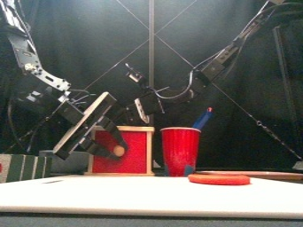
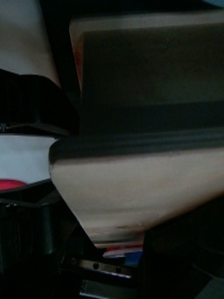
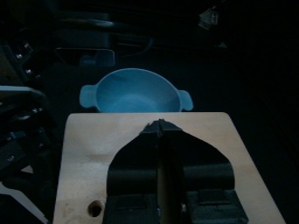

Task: Get the cutter from the drawer then cut the dough then place the extra dough in the bowl
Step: Open the drawer

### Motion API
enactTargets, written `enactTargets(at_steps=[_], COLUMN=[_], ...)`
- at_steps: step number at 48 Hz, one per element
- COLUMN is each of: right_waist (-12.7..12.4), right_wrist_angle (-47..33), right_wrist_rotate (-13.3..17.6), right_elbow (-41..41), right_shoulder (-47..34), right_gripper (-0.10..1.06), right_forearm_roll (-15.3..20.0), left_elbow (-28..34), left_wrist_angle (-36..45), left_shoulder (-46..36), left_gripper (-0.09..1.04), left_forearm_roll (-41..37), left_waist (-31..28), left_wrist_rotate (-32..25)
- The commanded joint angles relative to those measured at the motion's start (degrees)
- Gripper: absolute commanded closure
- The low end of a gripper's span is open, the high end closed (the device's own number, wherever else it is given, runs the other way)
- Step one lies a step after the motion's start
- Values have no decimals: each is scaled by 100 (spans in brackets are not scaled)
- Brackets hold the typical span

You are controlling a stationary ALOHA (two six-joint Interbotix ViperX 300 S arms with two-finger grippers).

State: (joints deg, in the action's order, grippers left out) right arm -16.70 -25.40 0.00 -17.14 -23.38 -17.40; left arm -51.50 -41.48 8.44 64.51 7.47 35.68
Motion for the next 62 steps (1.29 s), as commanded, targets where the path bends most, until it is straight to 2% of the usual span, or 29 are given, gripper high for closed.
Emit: enactTargets(at_steps=[1,62], right_waist=[44,44], right_wrist_angle=[26,26], right_wrist_rotate=[-18,-26], right_elbow=[-9,-18], right_shoulder=[53,53], right_gripper=[97,97], right_forearm_roll=[0,-9], left_elbow=[53,105], left_wrist_angle=[105,255], left_shoulder=[-202,-316], left_gripper=[30,30], left_forearm_roll=[26,290], left_waist=[167,1020], left_wrist_rotate=[-9,0])
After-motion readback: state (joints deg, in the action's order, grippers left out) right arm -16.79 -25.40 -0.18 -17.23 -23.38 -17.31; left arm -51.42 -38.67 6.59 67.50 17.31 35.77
